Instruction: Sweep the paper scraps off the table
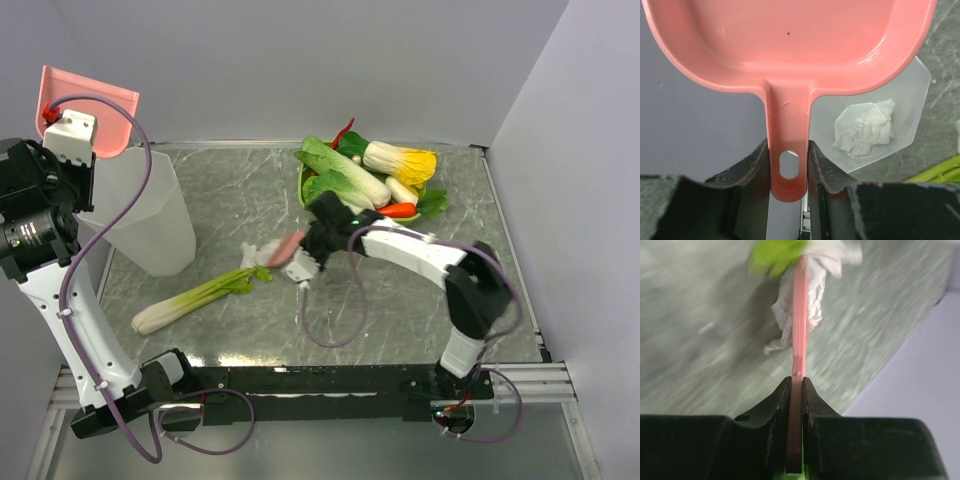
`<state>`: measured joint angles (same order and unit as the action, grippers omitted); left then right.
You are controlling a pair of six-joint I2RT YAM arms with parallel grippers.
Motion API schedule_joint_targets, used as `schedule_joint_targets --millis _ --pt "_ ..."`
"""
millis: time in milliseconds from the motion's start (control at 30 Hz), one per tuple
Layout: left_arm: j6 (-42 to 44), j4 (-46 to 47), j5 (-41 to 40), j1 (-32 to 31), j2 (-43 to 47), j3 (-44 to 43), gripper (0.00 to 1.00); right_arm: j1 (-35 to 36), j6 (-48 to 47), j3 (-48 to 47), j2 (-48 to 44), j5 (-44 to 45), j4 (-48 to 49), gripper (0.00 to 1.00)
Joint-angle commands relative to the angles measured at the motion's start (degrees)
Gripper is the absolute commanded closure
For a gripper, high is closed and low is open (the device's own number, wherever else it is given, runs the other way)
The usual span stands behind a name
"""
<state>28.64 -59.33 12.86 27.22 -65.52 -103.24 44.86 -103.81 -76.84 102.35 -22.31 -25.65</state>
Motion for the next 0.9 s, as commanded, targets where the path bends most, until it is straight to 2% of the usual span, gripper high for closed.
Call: schedule_joint_targets --millis 0,100,200,300,400,600,667,767,867 --pt "-0.69 3.26 2.78 -0.59 -0.14 0.05 0.99 -2.58 -2.01 8.87 -13.47 2.26 -16.16 1.0" --pt "-0.87 3.52 3.83 -0.94 -0.23 0.58 0.99 -4.6 -1.84 14.67 -22.34 2.97 -22.95 1.0" --pt "-1.48 3.78 4.89 -1.12 -0.66 0.41 0.99 -5.22 3.94 15.5 -29.38 -1.66 -20.42 1.0" --pt "-2.36 4.83 5.68 -1.47 -0.84 0.32 0.99 -4.18 18.05 10.6 -30.72 -6.68 -16.64 1.0" --pt "-2.89 5.28 6.21 -2.08 -1.28 -0.38 0.99 -2.85 30.01 5.84 -27.82 -8.37 -10.14 1.0" --pt "-2.36 5.28 6.12 -2.88 -1.19 -0.21 0.99 0.31 41.02 1.88 -17.72 -5.65 6.88 1.0" --pt "-2.8 5.63 6.73 -2.96 -0.93 -0.03 0.99 0.67 44.73 -1.28 -12.72 -6.61 8.94 1.0" --pt "-3.42 5.54 7.0 -3.23 -0.84 -0.38 0.99 0.93 52.37 -11.28 -5.33 -6.52 9.39 1.0" --pt "-3.51 5.63 6.91 -3.4 -0.49 -0.56 0.99 1.02 63.26 -14.39 -1.1 -4.52 14.38 1.0"
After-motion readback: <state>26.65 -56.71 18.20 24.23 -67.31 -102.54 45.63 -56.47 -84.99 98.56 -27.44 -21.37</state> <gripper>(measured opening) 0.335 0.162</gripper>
